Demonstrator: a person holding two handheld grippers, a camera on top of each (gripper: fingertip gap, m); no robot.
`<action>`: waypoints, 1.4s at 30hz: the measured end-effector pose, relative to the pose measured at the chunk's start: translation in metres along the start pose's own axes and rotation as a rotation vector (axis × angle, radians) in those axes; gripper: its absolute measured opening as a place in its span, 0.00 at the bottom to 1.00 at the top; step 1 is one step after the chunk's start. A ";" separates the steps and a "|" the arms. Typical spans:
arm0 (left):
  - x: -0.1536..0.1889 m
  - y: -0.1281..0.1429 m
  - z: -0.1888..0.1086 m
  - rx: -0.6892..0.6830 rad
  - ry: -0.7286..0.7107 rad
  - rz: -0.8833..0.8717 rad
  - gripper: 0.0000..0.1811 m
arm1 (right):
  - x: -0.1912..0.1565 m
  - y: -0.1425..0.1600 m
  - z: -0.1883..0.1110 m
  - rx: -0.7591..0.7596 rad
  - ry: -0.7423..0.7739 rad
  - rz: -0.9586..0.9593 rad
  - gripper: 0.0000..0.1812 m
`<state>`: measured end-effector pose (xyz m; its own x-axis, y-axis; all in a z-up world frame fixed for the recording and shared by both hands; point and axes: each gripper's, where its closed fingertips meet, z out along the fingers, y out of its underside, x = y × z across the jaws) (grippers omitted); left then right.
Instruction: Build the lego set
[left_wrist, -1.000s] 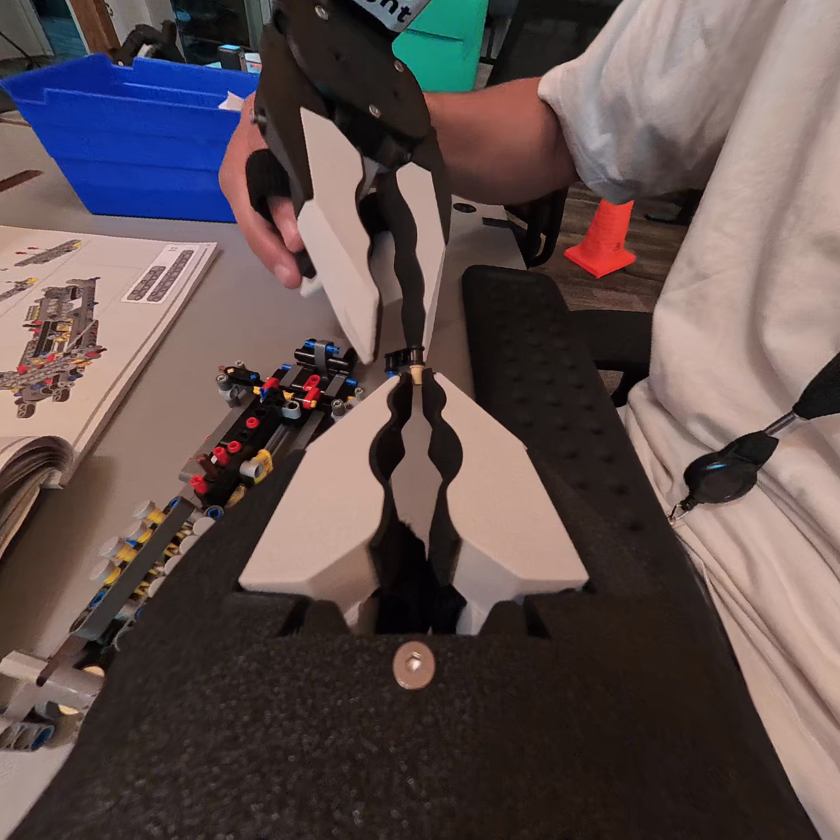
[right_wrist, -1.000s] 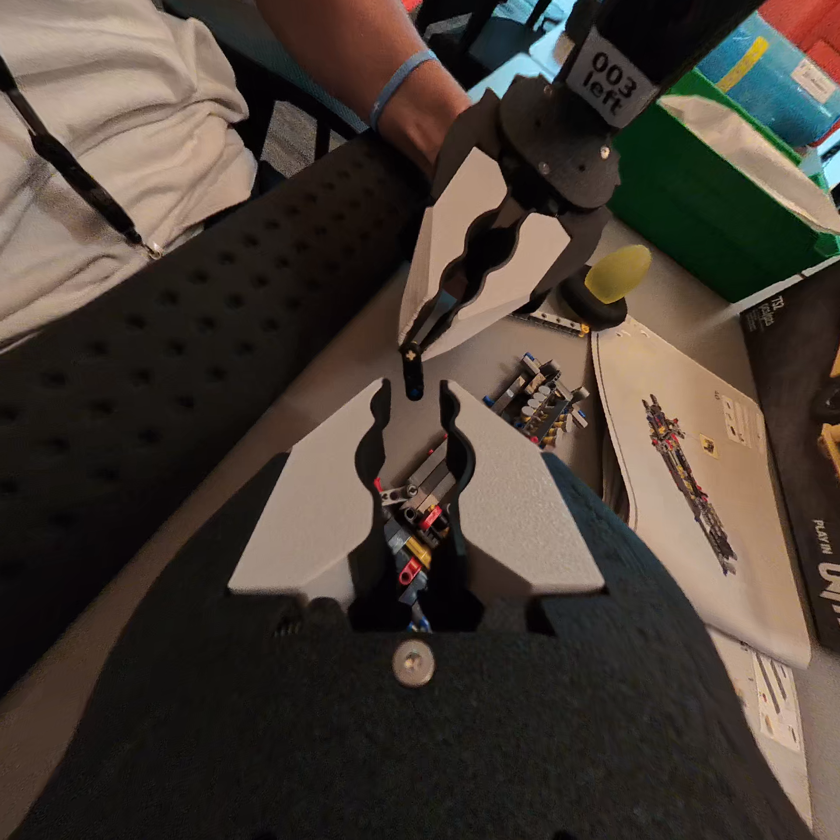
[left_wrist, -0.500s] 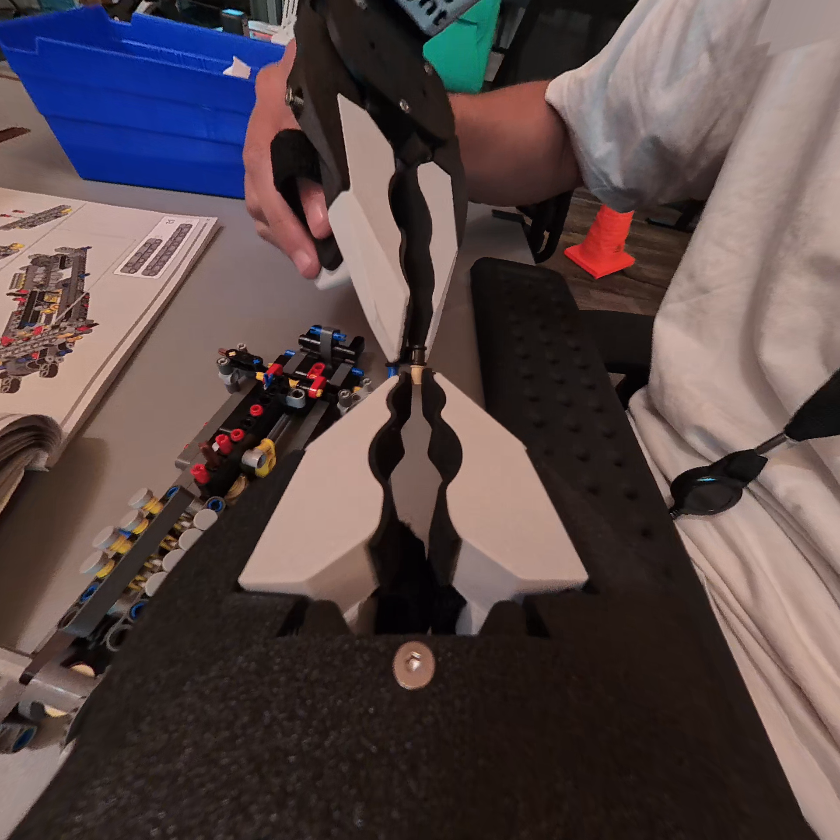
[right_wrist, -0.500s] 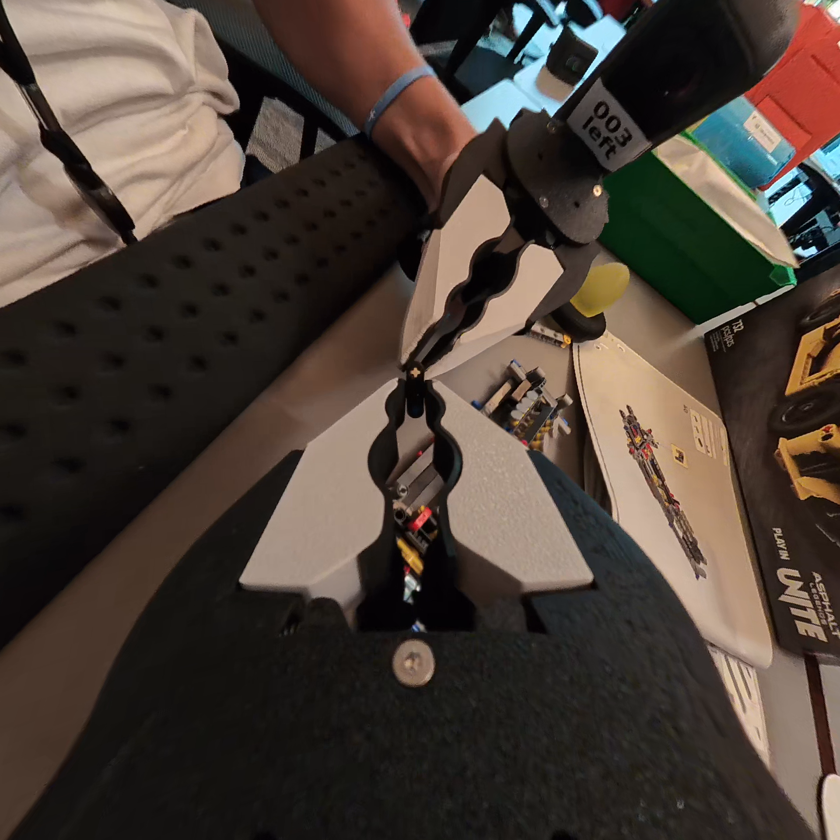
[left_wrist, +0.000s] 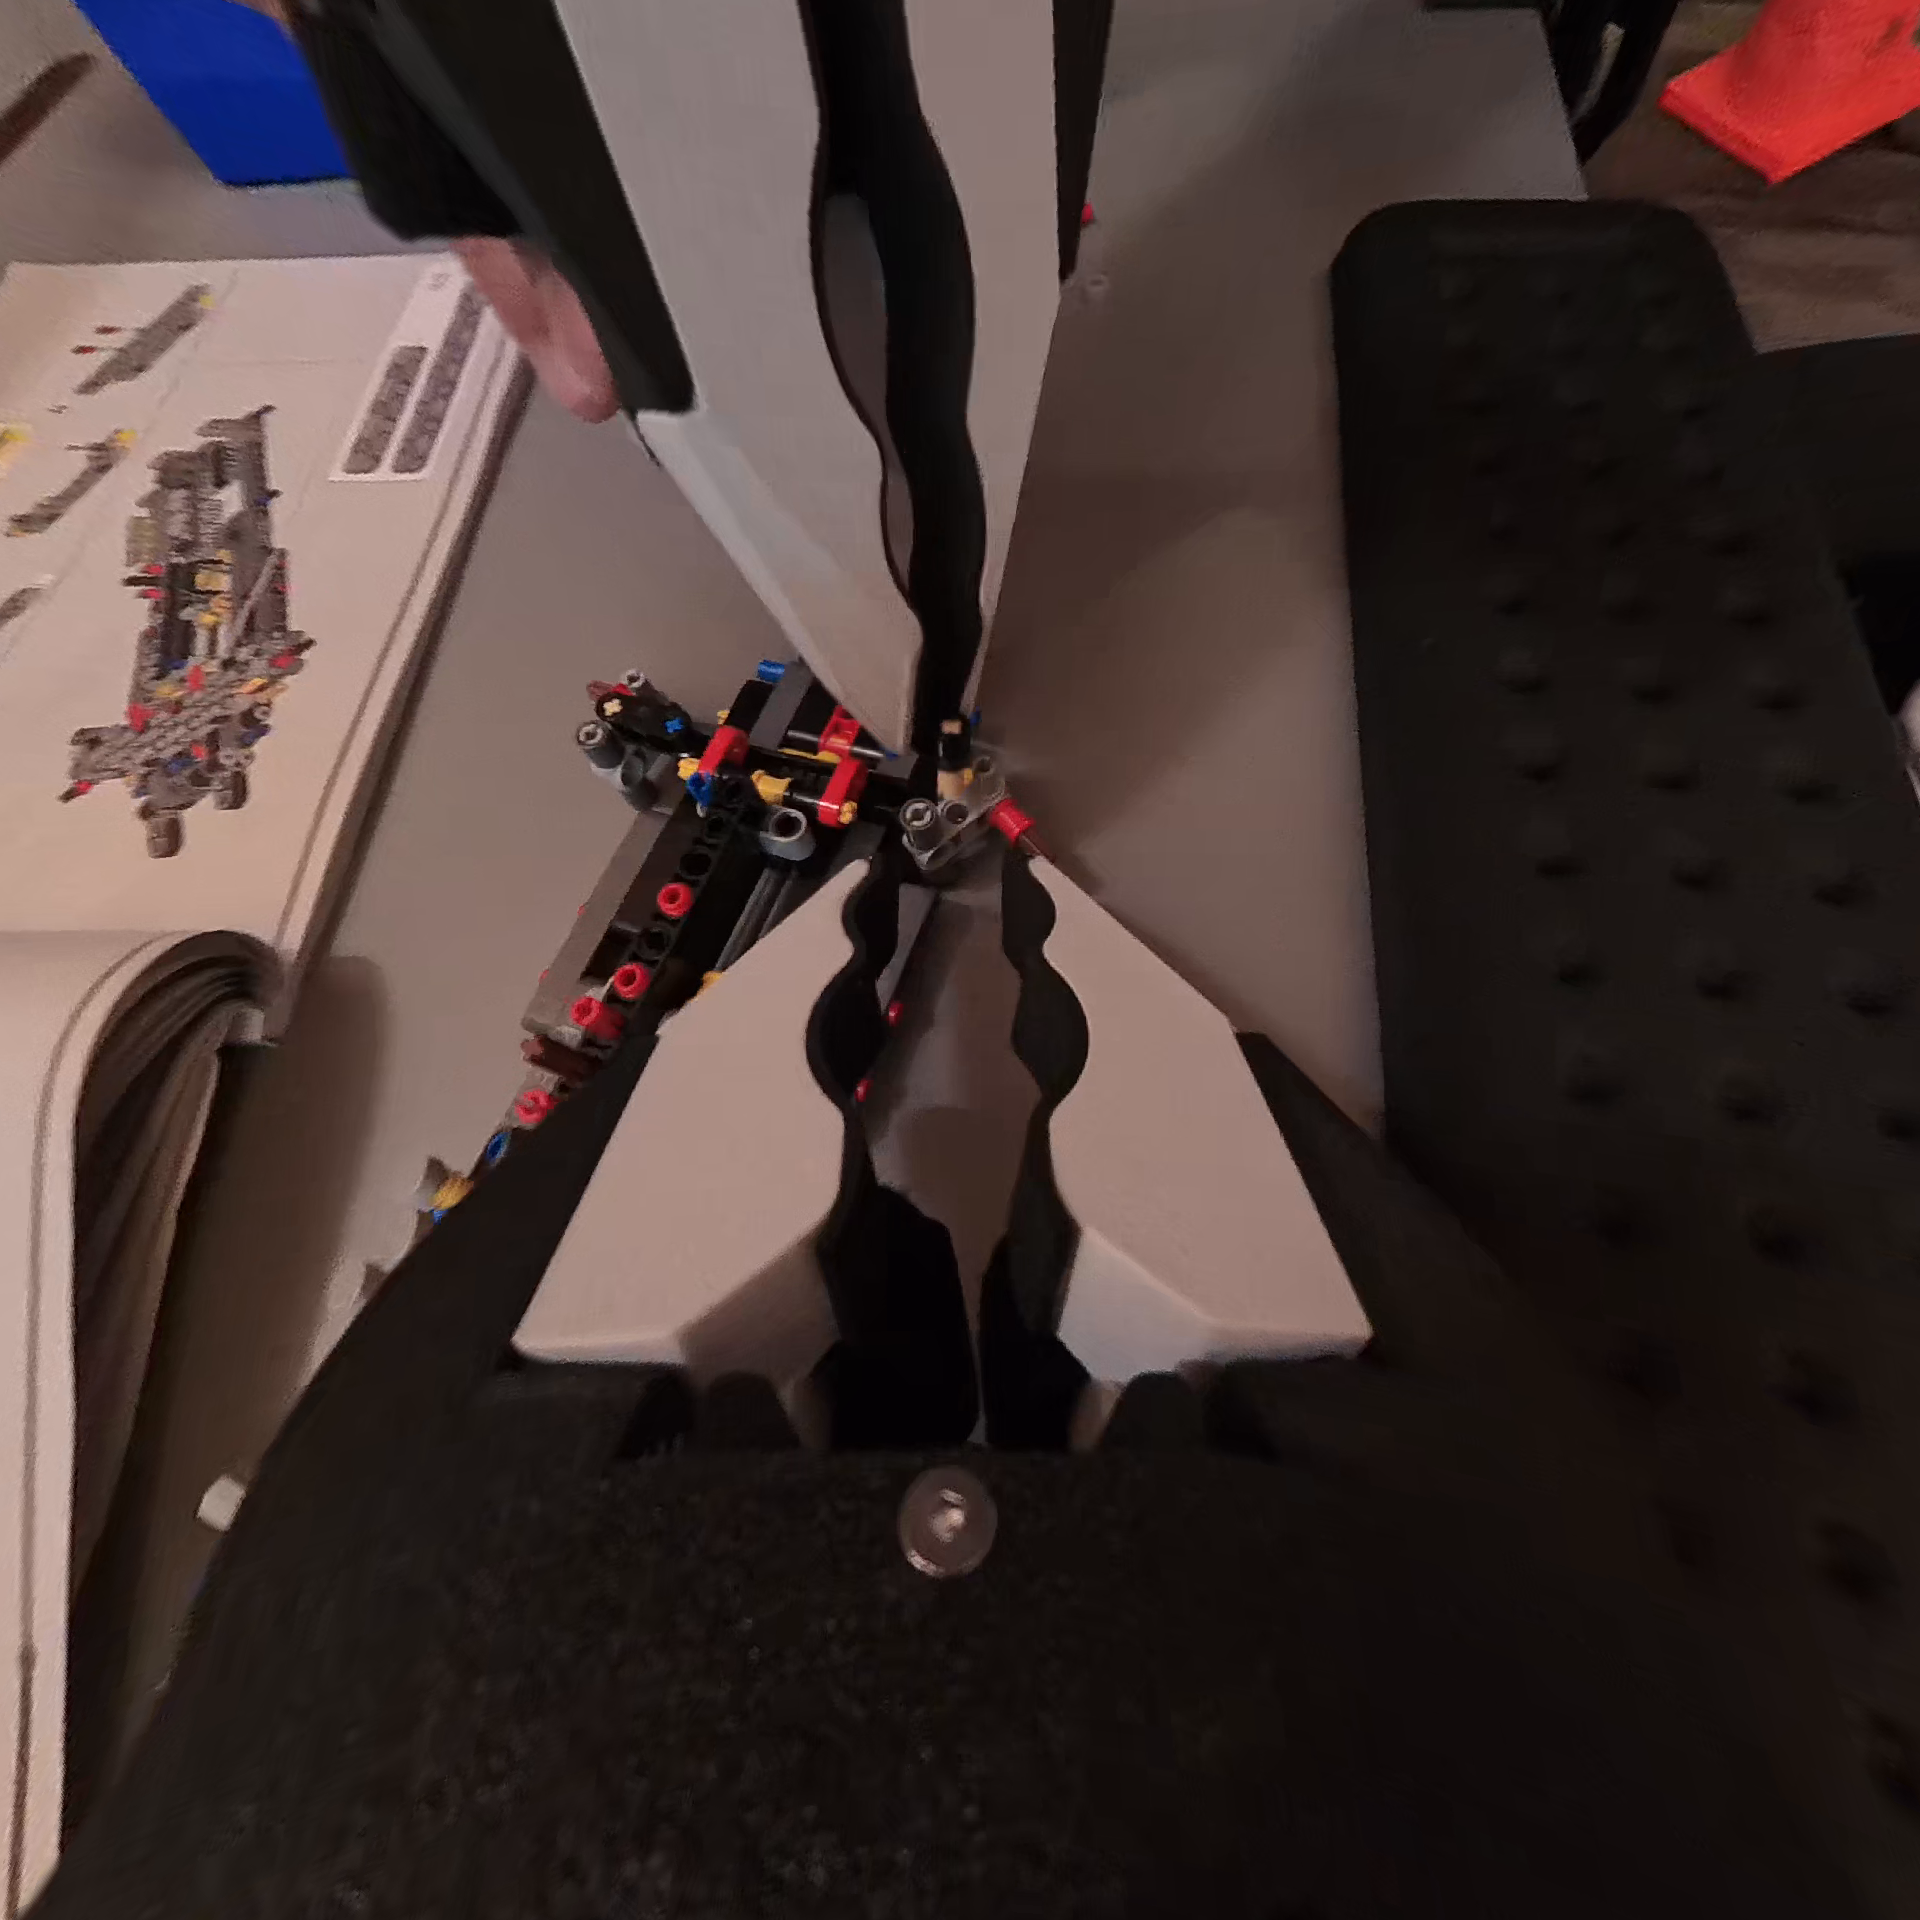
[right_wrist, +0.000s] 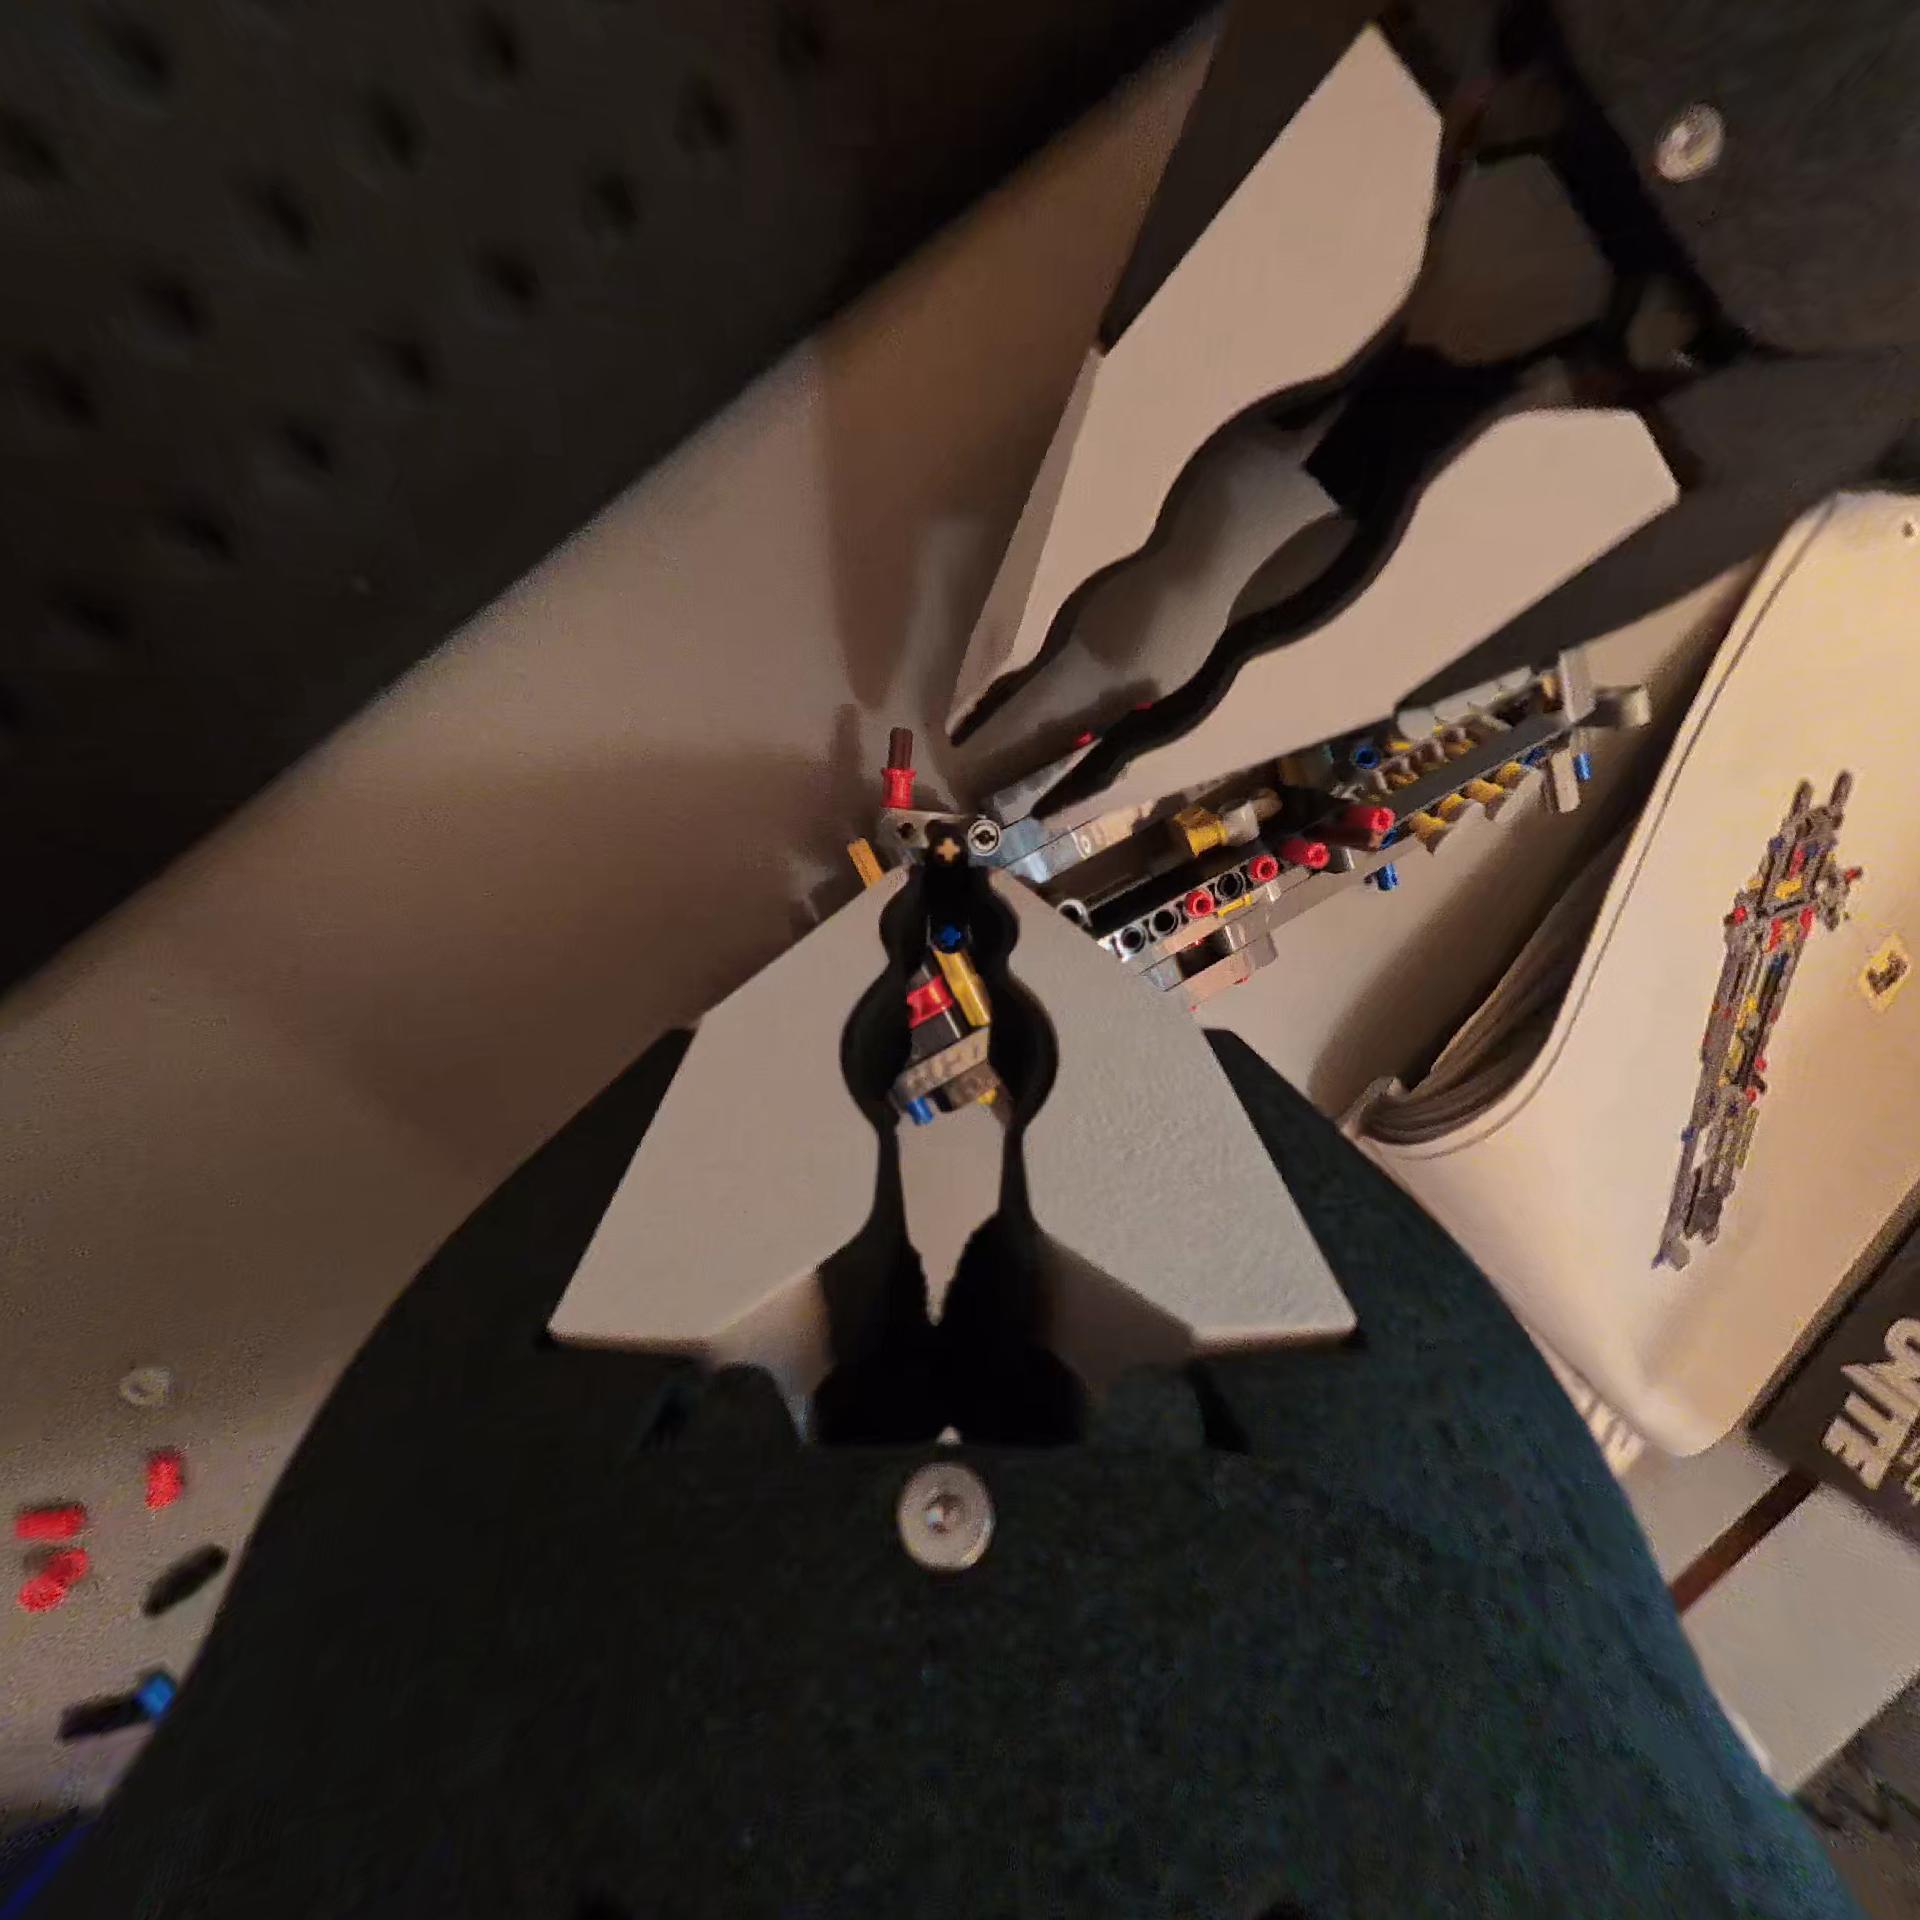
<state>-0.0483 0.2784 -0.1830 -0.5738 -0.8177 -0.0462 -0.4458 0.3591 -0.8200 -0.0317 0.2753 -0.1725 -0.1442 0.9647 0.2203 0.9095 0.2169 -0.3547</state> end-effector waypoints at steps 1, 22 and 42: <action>0.000 0.001 0.002 -0.012 0.023 0.003 0.10 | 0.000 -0.001 0.001 -0.004 -0.013 -0.020 0.03; -0.002 0.007 0.015 -0.064 0.048 0.097 0.05 | -0.003 0.001 0.012 -0.144 -0.172 -0.172 0.03; 0.000 0.007 0.014 -0.061 0.071 0.113 0.03 | -0.004 0.001 0.014 -0.282 -0.284 -0.216 0.03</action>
<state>-0.0417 0.2741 -0.1971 -0.6686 -0.7377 -0.0939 -0.4155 0.4753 -0.7755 -0.0358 0.2740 -0.1858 -0.4078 0.9130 -0.0095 0.9118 0.4067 -0.0576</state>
